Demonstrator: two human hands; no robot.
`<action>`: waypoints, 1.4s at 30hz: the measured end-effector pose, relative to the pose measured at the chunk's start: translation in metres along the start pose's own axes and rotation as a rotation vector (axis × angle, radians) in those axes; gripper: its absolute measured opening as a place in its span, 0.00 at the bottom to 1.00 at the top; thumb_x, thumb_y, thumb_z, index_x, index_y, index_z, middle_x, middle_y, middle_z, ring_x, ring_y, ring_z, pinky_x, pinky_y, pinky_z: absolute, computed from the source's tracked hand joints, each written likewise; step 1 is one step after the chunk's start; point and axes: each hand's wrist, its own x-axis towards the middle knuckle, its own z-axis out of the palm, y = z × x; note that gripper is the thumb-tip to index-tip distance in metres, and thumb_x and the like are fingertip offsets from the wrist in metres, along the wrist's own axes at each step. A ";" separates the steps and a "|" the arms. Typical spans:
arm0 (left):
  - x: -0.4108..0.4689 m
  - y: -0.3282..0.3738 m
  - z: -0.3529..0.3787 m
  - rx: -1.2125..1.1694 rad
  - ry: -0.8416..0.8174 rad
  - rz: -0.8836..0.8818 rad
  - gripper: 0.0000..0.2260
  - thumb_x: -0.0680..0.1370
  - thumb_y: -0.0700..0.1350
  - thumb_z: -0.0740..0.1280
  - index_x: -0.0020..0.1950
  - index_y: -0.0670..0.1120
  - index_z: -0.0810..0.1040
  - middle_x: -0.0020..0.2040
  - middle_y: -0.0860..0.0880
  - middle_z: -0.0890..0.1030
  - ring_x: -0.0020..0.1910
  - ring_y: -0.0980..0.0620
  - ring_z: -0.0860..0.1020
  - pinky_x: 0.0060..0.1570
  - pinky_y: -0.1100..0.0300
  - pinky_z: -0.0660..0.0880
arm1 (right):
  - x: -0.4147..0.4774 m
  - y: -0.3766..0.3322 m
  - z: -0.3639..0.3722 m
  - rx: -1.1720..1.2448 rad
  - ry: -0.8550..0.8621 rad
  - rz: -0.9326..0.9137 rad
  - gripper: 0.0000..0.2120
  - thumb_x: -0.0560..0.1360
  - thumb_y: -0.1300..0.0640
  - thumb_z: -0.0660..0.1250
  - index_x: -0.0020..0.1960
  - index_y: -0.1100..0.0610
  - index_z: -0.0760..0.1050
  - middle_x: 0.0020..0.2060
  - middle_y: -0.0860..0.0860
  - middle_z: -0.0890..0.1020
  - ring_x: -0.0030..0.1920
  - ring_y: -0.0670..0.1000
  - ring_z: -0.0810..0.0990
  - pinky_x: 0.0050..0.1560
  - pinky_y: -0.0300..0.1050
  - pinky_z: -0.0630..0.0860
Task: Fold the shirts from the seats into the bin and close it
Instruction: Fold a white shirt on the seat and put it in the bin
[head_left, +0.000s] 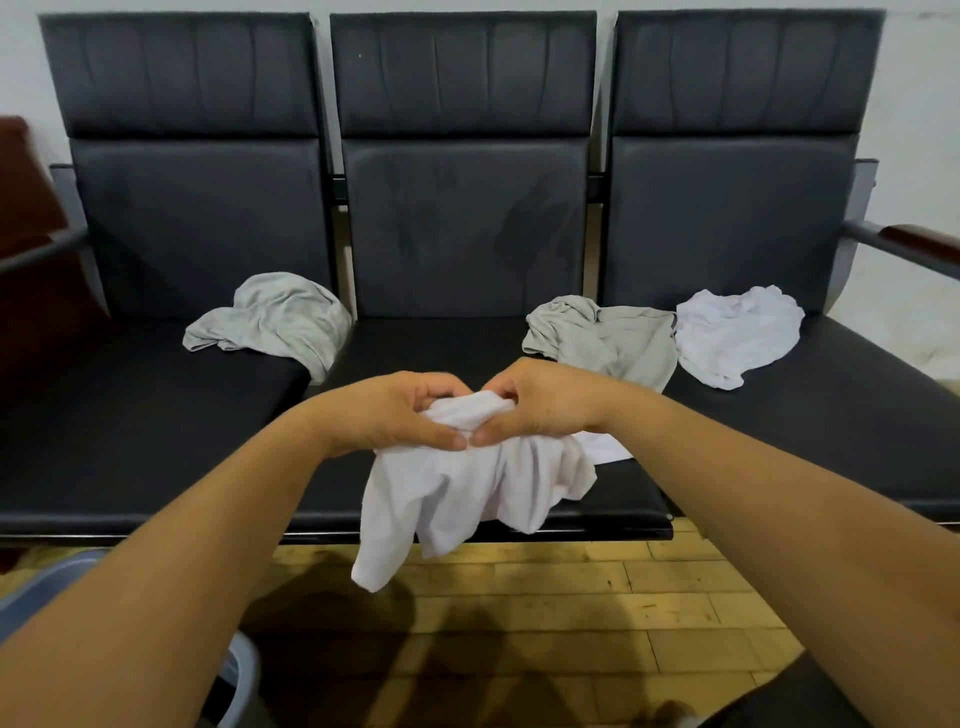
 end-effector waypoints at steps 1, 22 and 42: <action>0.000 -0.004 -0.003 -0.016 0.028 -0.046 0.18 0.72 0.51 0.78 0.59 0.52 0.79 0.53 0.48 0.84 0.53 0.45 0.84 0.58 0.42 0.79 | -0.002 0.001 -0.002 -0.013 0.049 -0.002 0.06 0.72 0.48 0.76 0.44 0.48 0.81 0.34 0.42 0.80 0.35 0.42 0.77 0.39 0.39 0.72; -0.020 -0.063 -0.038 0.107 0.492 -0.250 0.11 0.80 0.52 0.68 0.48 0.45 0.83 0.46 0.43 0.84 0.48 0.44 0.82 0.48 0.55 0.73 | -0.019 0.070 -0.033 -0.390 0.010 0.494 0.11 0.74 0.49 0.72 0.41 0.52 0.73 0.39 0.48 0.76 0.38 0.47 0.74 0.32 0.39 0.67; 0.046 0.115 -0.181 -0.364 1.027 0.386 0.17 0.84 0.43 0.58 0.74 0.46 0.69 0.64 0.49 0.78 0.47 0.66 0.78 0.45 0.73 0.75 | 0.072 -0.049 -0.224 0.518 1.121 -0.097 0.06 0.78 0.59 0.60 0.53 0.54 0.72 0.49 0.53 0.78 0.50 0.54 0.77 0.52 0.51 0.78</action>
